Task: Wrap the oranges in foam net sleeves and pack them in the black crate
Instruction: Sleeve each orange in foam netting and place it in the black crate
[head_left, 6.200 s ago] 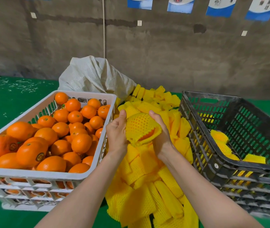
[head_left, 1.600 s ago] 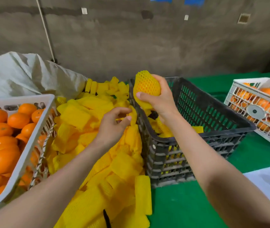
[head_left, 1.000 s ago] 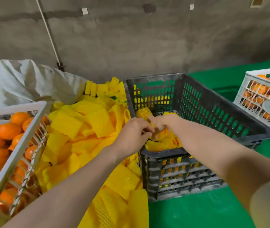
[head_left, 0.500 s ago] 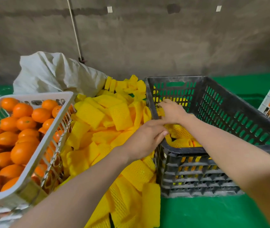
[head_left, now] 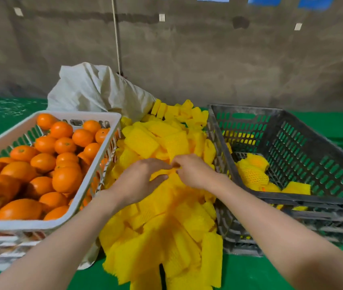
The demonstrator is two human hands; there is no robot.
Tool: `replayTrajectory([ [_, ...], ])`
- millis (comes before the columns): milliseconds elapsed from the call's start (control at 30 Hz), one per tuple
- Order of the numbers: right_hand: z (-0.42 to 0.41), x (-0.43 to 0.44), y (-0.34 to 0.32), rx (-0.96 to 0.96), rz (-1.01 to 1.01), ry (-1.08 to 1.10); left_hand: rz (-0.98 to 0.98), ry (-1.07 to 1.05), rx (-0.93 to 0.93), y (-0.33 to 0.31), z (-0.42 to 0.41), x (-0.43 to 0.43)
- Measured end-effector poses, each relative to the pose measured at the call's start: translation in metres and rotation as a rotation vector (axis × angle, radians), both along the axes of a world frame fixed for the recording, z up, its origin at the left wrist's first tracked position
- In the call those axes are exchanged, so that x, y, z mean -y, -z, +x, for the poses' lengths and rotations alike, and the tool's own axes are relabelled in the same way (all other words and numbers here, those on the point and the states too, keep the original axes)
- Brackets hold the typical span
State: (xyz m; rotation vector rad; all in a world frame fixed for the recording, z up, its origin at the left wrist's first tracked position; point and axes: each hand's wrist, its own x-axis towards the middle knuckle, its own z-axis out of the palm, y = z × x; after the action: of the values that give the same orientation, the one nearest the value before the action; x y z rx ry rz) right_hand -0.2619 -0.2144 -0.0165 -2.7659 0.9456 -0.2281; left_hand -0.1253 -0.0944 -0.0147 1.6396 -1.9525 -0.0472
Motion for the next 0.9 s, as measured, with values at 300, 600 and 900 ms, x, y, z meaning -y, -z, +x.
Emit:
replayTrajectory([
  [300, 0.011, -0.017, 0.082, -0.581, 0.056, -0.004, 0.009, -0.209, -0.153, 0.002, 0.076, -0.055],
  [600, 0.034, -0.026, 0.074, -0.759, 0.042, 0.011, -0.036, -0.39, -0.261, 0.001, 0.126, -0.071],
  [900, 0.029, -0.029, 0.061, -0.472, -0.022, 0.079, 0.004, -0.456, -0.336, 0.009, 0.14, -0.062],
])
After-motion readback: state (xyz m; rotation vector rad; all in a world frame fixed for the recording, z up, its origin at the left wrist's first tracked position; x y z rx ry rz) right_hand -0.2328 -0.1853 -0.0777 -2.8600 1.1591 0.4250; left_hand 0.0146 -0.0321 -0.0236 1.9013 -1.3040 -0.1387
